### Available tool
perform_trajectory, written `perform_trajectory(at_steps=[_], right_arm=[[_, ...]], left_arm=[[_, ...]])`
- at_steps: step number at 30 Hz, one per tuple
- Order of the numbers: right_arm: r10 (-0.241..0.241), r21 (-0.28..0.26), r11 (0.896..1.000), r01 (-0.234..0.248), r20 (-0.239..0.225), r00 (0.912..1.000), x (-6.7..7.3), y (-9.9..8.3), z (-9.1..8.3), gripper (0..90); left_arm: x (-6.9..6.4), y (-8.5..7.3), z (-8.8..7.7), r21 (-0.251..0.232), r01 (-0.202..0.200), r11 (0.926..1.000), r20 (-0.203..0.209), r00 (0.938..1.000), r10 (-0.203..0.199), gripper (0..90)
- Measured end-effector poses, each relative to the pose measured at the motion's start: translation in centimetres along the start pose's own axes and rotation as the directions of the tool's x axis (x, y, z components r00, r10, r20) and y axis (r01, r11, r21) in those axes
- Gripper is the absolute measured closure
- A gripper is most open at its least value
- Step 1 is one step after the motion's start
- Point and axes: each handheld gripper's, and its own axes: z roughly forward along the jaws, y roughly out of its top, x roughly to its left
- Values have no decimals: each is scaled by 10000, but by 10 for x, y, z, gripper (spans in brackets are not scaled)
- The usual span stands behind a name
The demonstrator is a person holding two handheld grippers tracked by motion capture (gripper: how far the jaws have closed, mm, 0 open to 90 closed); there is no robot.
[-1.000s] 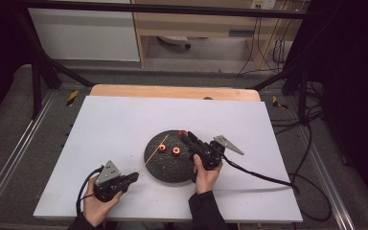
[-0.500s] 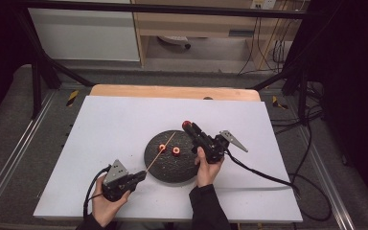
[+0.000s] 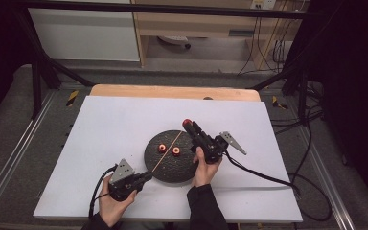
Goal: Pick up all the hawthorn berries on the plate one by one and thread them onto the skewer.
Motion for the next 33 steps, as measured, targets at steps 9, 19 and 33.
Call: perform_trajectory(at_steps=[9, 19, 33], right_arm=[[35, -6, 10000, -35, 0, 10000, 0, -3, 1, 614], [65, -6, 10000, -66, -118, 9999, 0, -4, 0, 615], [-9, 101, 9999, 12, -220, 9998, 1, -7, -2, 615]], left_arm=[[-2, 3, 2, -42, 32, 10000, 30, 10000, -32, 884], [-3, 5, 5, -97, 120, 9999, 14, 9999, -120, 884], [-10, 16, 14, -307, 400, 9987, -37, 9992, -402, 885]])
